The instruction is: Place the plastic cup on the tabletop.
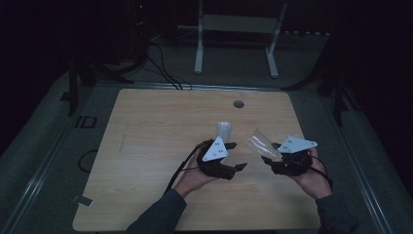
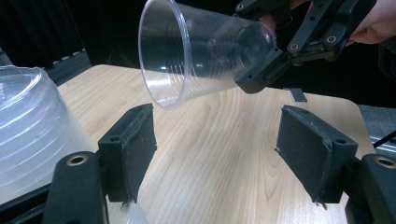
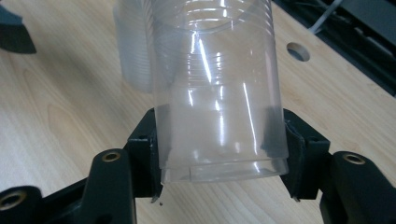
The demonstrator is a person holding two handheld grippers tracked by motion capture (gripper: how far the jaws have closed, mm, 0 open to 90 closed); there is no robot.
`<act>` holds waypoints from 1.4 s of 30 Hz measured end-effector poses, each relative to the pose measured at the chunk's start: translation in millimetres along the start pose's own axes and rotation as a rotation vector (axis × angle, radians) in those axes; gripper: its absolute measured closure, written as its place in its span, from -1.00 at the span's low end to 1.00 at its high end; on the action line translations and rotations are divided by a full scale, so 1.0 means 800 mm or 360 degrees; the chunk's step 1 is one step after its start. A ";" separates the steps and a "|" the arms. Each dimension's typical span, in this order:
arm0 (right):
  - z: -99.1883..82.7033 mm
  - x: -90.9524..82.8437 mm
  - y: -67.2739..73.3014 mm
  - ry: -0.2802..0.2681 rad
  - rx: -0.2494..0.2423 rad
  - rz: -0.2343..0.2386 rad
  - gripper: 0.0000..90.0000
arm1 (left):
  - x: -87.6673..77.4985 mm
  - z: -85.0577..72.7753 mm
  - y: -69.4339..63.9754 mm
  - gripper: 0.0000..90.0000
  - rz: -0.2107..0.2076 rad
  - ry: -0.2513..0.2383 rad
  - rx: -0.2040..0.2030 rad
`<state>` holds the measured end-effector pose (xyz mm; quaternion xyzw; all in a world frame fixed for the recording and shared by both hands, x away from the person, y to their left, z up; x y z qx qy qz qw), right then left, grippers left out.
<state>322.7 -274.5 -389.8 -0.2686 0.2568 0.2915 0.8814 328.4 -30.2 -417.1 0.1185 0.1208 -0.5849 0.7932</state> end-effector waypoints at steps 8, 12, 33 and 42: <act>-0.003 -0.001 0.002 -0.0065 0.0057 -0.0043 -0.07 | 0.001 0.001 -0.001 -0.36 -0.0017 -0.0013 -0.0017; -0.006 0.000 0.004 -0.0097 0.0080 -0.0051 -0.07 | 0.002 0.002 -0.002 -0.36 -0.0025 -0.0014 -0.0017; -0.008 -0.002 0.011 -0.0316 0.0262 -0.0151 -0.07 | 0.003 0.007 0.000 -0.34 0.0010 -0.0020 -0.0096; -0.010 0.000 0.014 -0.0361 0.0312 -0.0176 -0.07 | 0.002 0.011 0.003 -0.34 0.0013 -0.0038 -0.0157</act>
Point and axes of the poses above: each handheld gripper's, and its own axes: x roughly forward along the jaws, z roughly out of its top, y roughly to its left, the point moved 2 cm from there along x, roughly forward along the jaws, and after that the axes turned 6 degrees about -z, right-handed, at the moved point
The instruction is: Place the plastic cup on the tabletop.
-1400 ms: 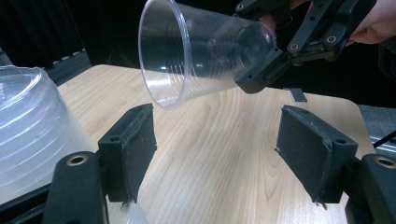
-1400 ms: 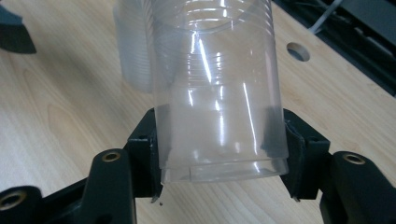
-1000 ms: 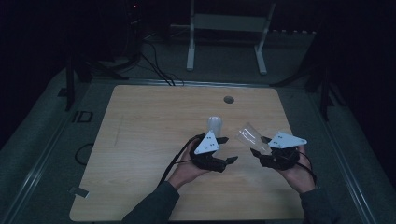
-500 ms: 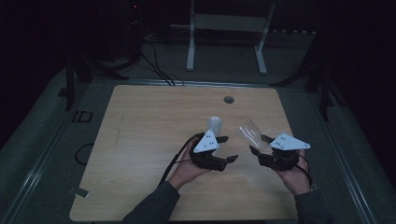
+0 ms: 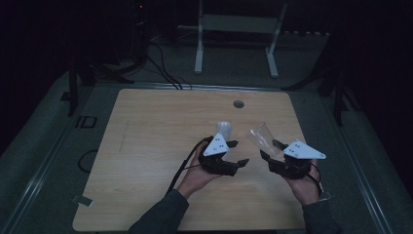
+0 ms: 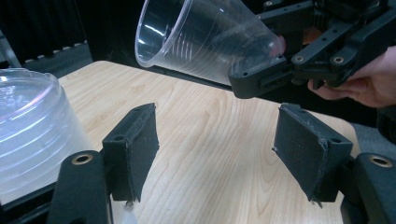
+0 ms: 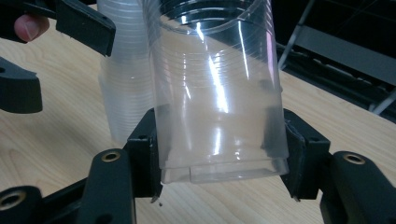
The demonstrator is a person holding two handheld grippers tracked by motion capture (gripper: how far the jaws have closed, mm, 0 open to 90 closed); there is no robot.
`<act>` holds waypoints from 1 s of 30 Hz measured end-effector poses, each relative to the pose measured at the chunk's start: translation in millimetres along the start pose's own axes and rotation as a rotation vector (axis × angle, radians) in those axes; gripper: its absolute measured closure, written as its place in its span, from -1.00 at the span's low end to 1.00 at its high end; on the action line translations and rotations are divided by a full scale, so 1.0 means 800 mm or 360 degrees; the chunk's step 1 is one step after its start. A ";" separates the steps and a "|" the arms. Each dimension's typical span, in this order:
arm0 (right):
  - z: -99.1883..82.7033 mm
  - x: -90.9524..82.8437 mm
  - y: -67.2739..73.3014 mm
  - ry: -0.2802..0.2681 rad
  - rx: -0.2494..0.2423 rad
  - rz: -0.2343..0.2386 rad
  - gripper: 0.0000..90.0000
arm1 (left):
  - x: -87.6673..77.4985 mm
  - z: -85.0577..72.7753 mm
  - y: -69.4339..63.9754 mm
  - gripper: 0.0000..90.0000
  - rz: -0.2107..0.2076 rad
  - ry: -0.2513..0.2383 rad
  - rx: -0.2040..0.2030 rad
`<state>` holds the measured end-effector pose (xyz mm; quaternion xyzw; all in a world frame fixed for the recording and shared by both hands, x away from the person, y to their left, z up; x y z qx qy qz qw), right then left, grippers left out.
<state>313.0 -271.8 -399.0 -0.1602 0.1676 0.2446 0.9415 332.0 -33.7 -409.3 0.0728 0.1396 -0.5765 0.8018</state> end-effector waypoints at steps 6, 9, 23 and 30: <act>0.000 0.001 0.004 -0.0025 0.0003 -0.0039 -0.08 | 0.002 0.000 0.000 -0.34 -0.0014 -0.0003 -0.0044; -0.001 0.002 0.008 -0.0036 -0.0016 -0.0052 -0.08 | 0.003 0.001 0.001 -0.34 -0.0008 -0.0002 -0.0046; -0.002 0.002 0.013 -0.0097 0.0045 -0.0075 -0.07 | 0.006 0.008 0.004 -0.37 0.0007 -0.0045 -0.0118; -0.007 0.000 0.016 -0.0152 0.0087 -0.0074 -0.08 | 0.011 0.013 0.001 -0.38 -0.0008 -0.0074 -0.0138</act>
Point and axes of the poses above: each handheld gripper's, and its own axes: x roughly forward along the jaws, z roughly out of its top, y roughly to its left, the point moved 2 cm from there along x, roughly forward along the jaws, and after that the axes turned 6 degrees about -z, right-handed, at the moved point
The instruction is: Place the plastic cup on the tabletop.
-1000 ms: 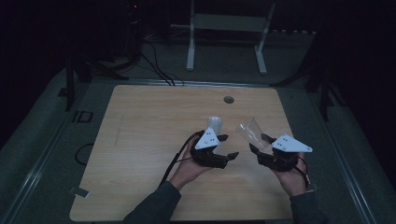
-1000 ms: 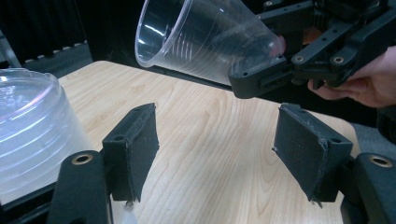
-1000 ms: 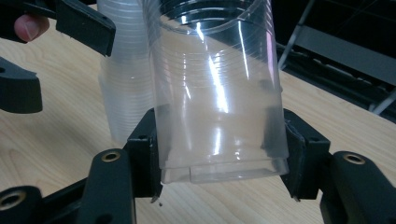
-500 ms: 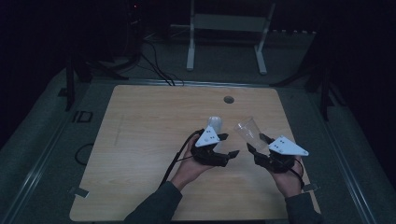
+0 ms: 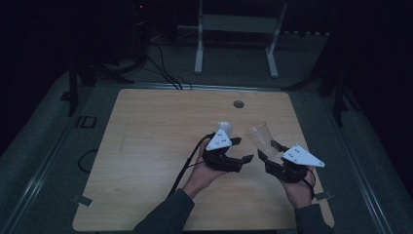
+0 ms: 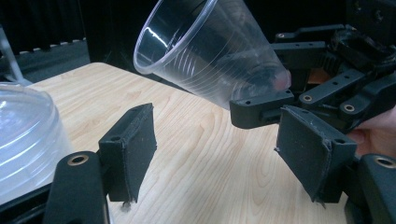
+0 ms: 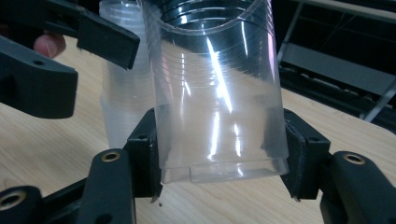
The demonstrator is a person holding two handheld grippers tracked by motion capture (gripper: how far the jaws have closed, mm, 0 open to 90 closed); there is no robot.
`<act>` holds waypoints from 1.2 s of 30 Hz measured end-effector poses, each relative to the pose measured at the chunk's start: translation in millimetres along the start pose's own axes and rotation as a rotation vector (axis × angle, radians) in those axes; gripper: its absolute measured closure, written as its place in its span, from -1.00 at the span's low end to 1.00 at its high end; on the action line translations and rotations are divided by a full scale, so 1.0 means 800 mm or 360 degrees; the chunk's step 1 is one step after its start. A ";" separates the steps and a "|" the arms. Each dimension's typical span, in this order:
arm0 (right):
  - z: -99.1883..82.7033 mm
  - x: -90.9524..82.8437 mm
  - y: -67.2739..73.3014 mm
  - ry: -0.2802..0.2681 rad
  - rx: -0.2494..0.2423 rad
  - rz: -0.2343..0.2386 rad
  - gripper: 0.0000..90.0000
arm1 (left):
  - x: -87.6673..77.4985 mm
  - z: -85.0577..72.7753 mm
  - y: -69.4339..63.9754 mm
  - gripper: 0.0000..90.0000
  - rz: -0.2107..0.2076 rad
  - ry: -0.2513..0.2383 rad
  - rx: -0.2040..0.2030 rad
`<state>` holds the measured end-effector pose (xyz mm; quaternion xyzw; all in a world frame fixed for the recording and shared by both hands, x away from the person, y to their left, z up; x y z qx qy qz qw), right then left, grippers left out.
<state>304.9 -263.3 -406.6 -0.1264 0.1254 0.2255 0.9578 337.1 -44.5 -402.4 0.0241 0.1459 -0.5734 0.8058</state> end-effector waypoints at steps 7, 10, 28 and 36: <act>-0.002 -0.005 -0.004 -0.0090 0.0106 0.0003 -0.07 | 0.002 0.002 0.002 -0.39 -0.0008 -0.0019 -0.0039; -0.003 -0.006 -0.005 -0.0103 0.0130 0.0010 -0.07 | 0.002 0.004 0.001 -0.40 -0.0009 -0.0026 -0.0049; -0.006 -0.004 0.004 -0.0171 0.0188 0.0068 -0.07 | 0.011 0.015 0.001 -0.47 -0.0061 -0.0114 -0.0150; -0.005 -0.002 0.005 -0.0215 0.0250 0.0111 -0.07 | 0.012 0.018 0.005 -0.61 -0.0058 -0.0125 -0.0196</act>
Point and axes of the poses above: each handheld gripper's, and its own axes: x roughly forward along the jaws, z roughly out of its top, y roughly to its left, the point moved 2 cm from there along x, roughly forward along the jaws, and after that the axes turned 6 degrees about -z, right-handed, at the moved point
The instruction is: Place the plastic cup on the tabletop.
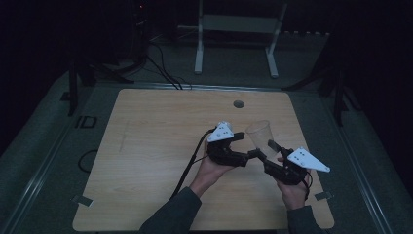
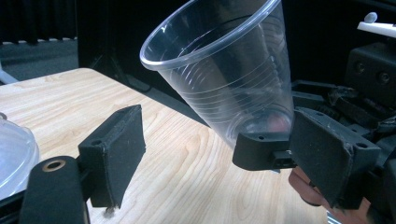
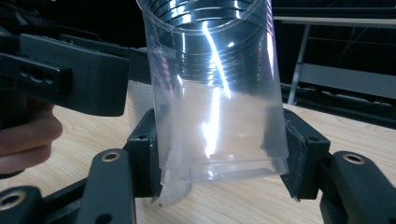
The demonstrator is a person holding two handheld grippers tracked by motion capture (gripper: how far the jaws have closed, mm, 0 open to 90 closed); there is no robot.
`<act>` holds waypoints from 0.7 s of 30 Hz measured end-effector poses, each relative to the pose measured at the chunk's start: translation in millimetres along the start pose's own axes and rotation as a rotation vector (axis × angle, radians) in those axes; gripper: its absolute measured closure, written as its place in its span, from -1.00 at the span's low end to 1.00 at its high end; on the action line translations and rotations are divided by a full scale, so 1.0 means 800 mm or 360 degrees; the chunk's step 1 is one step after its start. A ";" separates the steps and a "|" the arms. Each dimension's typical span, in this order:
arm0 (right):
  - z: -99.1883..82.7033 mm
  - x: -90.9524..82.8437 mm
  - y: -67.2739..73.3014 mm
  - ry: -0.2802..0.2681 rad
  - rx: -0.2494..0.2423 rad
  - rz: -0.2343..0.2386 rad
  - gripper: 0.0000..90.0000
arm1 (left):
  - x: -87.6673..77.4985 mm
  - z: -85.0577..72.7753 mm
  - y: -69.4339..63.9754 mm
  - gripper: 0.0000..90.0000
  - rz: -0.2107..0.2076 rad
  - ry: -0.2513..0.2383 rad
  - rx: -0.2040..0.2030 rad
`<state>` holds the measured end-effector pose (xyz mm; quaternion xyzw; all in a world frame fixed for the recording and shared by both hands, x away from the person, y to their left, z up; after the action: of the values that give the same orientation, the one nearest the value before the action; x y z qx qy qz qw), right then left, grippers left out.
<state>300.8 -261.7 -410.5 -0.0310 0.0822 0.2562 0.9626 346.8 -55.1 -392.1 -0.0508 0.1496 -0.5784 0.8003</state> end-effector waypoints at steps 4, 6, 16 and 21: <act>-0.001 0.002 0.001 -0.0001 0.0011 0.0017 -0.08 | 0.000 0.001 0.001 -0.63 -0.0006 -0.0003 -0.0014; -0.001 0.002 0.003 0.0000 0.0011 0.0024 -0.07 | 0.000 0.002 0.002 -0.64 -0.0016 -0.0008 -0.0029; -0.002 0.004 0.006 -0.0013 0.0012 0.0042 -0.07 | 0.003 0.006 0.002 -0.66 -0.0047 -0.0036 -0.0066; -0.002 0.005 0.008 -0.0018 0.0018 0.0055 -0.08 | 0.006 0.009 0.002 -0.66 -0.0057 -0.0045 -0.0078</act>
<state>300.6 -254.4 -413.2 -0.0228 0.0788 0.2725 0.9587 351.7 -60.1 -386.8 -0.0813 0.1515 -0.5880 0.7904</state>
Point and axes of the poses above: each handheld gripper's, and its own axes: x roughly forward along the jaws, z roughly out of its top, y roughly to its left, the point moved 2 cm from there along x, roughly forward along the jaws, and after that the axes turned 6 degrees about -z, right-handed, at the moved point
